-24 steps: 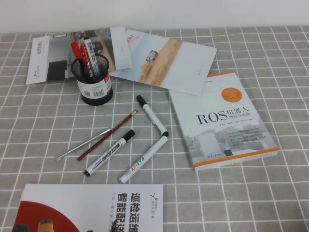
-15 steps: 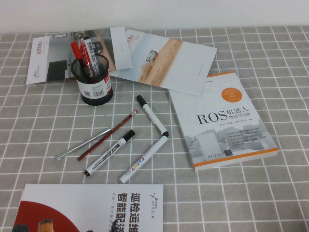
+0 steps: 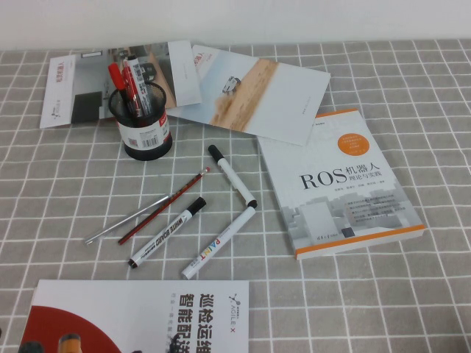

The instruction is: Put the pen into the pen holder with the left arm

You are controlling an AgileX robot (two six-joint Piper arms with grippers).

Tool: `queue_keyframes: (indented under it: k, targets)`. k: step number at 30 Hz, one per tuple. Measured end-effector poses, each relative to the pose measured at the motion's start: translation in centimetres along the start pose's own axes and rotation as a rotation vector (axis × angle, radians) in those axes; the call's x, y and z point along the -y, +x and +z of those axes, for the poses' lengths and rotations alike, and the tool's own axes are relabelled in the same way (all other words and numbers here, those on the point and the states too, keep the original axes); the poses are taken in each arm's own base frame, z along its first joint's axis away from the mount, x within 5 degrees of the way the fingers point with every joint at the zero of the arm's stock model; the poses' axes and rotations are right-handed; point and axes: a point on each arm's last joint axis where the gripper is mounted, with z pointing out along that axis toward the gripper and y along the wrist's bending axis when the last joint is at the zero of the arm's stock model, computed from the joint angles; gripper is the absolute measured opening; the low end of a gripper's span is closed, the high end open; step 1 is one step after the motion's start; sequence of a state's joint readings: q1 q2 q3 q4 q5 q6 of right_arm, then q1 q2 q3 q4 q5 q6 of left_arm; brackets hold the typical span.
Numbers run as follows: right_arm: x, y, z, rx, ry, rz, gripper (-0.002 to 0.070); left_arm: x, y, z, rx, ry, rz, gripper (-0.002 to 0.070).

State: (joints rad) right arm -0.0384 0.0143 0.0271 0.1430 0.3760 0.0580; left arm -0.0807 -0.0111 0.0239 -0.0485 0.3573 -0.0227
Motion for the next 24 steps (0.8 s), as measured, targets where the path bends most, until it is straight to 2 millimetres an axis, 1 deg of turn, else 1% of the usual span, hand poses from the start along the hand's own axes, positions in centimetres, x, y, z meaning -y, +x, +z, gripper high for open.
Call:
queue_keyframes:
  k: [4, 9, 12, 19, 24]
  targets:
    - [0.0, 0.0, 0.0, 0.000, 0.000, 0.000, -0.0015, 0.2, -0.5, 0.0, 0.049, 0.021, -0.083, -0.0003]
    - [0.0, 0.0, 0.0, 0.000, 0.000, 0.000, -0.0015, 0.4, -1.5, -0.1, 0.151, 0.071, -0.344, -0.0003]
    - [0.0, 0.0, 0.0, 0.000, 0.000, 0.000, -0.0015, 0.4, -1.8, -0.2, 0.191, 0.090, -0.436, -0.0004]
    - [0.0, 0.0, 0.0, 0.000, 0.000, 0.000, -0.0015, 0.4, -2.2, -0.3, 0.232, 0.092, -0.439, -0.0003]
    - [0.0, 0.0, 0.0, 0.000, 0.000, 0.000, -0.0015, 0.2, -2.8, -0.4, 0.305, 0.089, -0.437, -0.0003]
